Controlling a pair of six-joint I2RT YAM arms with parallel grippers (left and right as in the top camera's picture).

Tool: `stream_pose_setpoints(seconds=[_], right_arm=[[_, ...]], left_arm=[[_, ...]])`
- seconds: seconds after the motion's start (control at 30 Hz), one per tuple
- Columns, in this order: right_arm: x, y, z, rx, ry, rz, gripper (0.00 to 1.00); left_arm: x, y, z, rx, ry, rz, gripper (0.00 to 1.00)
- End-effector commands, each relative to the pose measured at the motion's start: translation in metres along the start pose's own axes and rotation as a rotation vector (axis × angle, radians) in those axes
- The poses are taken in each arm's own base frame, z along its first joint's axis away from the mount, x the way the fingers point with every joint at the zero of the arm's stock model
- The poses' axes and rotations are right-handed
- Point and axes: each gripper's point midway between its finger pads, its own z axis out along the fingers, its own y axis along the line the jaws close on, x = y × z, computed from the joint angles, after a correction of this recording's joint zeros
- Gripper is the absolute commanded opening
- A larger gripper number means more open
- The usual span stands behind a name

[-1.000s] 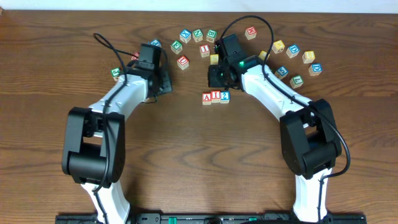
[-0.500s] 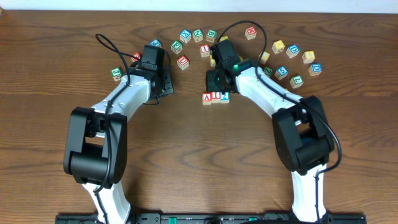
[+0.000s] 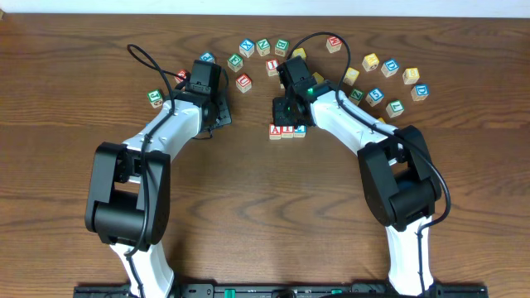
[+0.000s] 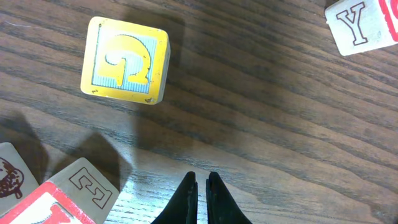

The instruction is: Spell out AI2

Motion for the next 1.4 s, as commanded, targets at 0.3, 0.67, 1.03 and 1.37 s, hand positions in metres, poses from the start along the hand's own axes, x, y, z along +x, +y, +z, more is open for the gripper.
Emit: stream_pose_setpoints(seconds=[0.3,0.67,1.03,1.37], right_arm=[[-0.001,0.003,0.001,0.004,-0.005,0.005,0.01],[-0.007,0.005,0.001,-0.017,-0.021,0.008,0.01],[-0.023,0.008,-0.013,-0.083,-0.047,0.021,0.01],[-0.009,0.001,-0.017,-0.025,0.002,0.034,0.01]], left_arm=[[0.000,0.003,-0.004,-0.013,-0.010,-0.008,0.07],[0.000,0.002,-0.004,-0.012,-0.010,-0.008,0.07],[0.000,0.002,-0.004,-0.013,-0.008,-0.007,0.07],[0.001,0.003,-0.004,-0.014,-0.007,-0.012,0.08]])
